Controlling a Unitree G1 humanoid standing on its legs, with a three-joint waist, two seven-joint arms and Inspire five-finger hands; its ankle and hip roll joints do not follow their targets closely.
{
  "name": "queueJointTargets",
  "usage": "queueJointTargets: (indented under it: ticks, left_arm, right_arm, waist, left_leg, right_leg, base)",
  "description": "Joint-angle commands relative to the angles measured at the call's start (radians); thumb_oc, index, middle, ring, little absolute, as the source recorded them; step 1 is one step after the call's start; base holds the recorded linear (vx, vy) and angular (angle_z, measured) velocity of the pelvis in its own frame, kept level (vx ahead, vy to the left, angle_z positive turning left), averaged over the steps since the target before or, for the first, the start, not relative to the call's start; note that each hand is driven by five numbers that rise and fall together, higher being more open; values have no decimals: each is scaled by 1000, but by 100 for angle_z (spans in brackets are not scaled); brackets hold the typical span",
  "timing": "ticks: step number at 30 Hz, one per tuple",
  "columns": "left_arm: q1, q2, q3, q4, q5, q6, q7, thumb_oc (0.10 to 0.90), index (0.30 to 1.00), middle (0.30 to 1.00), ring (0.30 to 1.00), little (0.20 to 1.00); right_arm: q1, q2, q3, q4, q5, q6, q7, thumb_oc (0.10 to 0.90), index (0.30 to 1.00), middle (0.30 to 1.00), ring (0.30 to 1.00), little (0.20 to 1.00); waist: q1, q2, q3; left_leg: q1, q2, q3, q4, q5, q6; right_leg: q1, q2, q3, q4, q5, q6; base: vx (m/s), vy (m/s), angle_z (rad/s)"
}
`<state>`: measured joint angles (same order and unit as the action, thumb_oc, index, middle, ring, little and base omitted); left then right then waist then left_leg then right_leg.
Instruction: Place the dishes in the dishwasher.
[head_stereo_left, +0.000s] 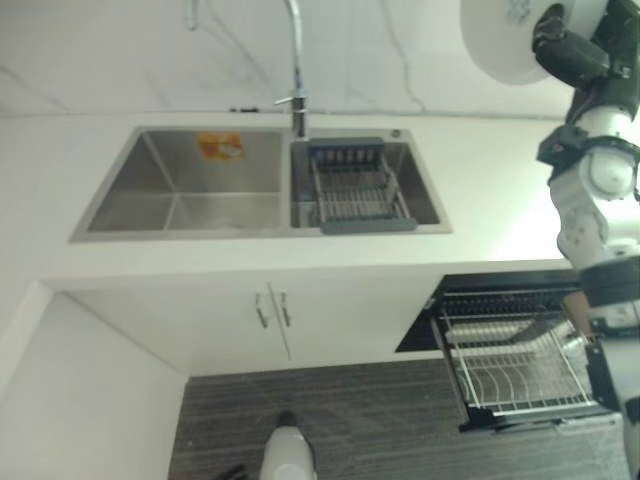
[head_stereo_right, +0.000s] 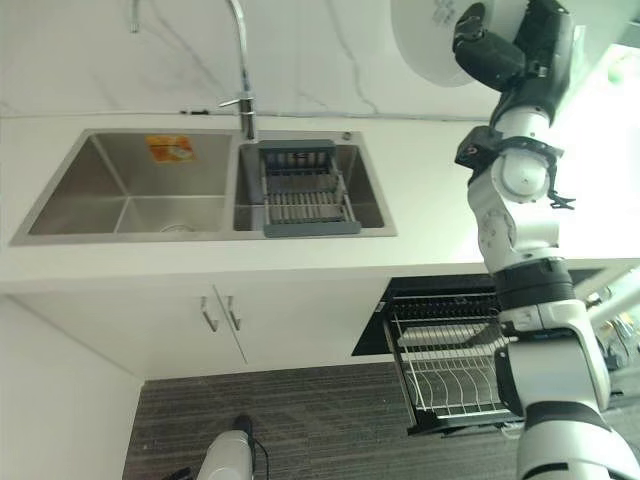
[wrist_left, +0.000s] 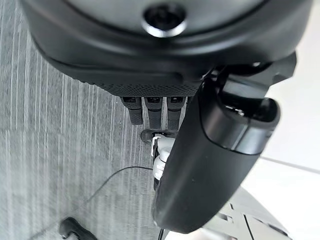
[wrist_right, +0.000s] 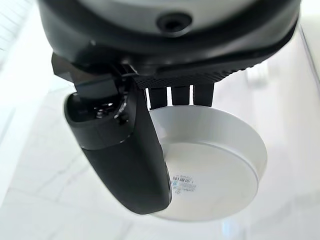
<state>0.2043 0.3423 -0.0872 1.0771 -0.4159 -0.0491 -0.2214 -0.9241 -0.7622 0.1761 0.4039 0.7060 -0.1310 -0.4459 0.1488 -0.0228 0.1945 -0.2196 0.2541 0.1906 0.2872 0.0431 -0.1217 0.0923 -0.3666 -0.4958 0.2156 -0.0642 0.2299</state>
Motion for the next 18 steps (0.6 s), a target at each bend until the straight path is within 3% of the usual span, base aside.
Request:
queueJointTargets:
  ticks: [1, 5, 7, 14, 17, 18]
  left_arm:
    - [-31, 7, -49, -16, 8, -49, -3, 800, 900, 900, 900, 900]
    - [-43, -5, -47, -34, 2, -42, 12, 800, 900, 900, 900, 900]
    - [-53, -6, -56, -41, 7, -38, 10, 800, 900, 900, 900, 900]
    - [-56, -13, -57, -70, 29, -17, 24, 800, 900, 900, 900, 900]
    - [-41, -21, -40, -85, 46, -13, 19, 800, 900, 900, 900, 900]
    - [-33, -24, -30, -90, 56, -14, 14, 800, 900, 900, 900, 900]
  right_arm:
    - [-38, -84, -116, -40, -76, -83, -61, 400, 300, 300, 300, 300]
    - [78, -113, -212, -65, -78, -92, -132, 400, 300, 300, 300, 300]
    - [184, -104, -292, -117, -84, -36, -169, 400, 300, 300, 300, 300]
    - [280, -82, -273, 12, -250, 24, -184, 400, 300, 300, 300, 300]
    - [365, -70, -283, -24, -336, 95, -155, 400, 300, 300, 300, 300]
    - [417, -64, -270, -43, -436, 132, -125, 400, 300, 300, 300, 300]
  waist:
    - [27, -11, -98]
    - [-28, -4, -101]
    - [-57, 6, -103]
    - [-83, 18, -97]
    - [-92, 22, -93]
    - [-95, 23, -88]
  left_leg:
    - [128, 35, 49, 13, -140, -53]
    - [147, 60, 91, 13, -142, -62]
    - [151, 69, 104, 13, -145, -65]
    - [165, 89, 122, 13, -136, -76]
    - [163, 96, 129, 13, -133, -78]
    - [164, 100, 139, 13, -130, -78]
  right_leg:
    - [-77, -17, -25, 84, -29, -12]
    - [-98, 0, 3, 84, -32, -20]
    - [-113, 13, 31, 84, -35, -26]
    - [-125, 32, 49, 84, -37, -39]
    - [-128, 38, 54, 84, -40, -43]
    - [-126, 40, 47, 84, -42, -46]
  base:
    - [-75, -78, -46]
    - [-46, -80, -48]
    - [-35, -98, -56]
    - [-20, -34, -16]
    - [-28, 1, -8]
    - [-26, 3, -12]
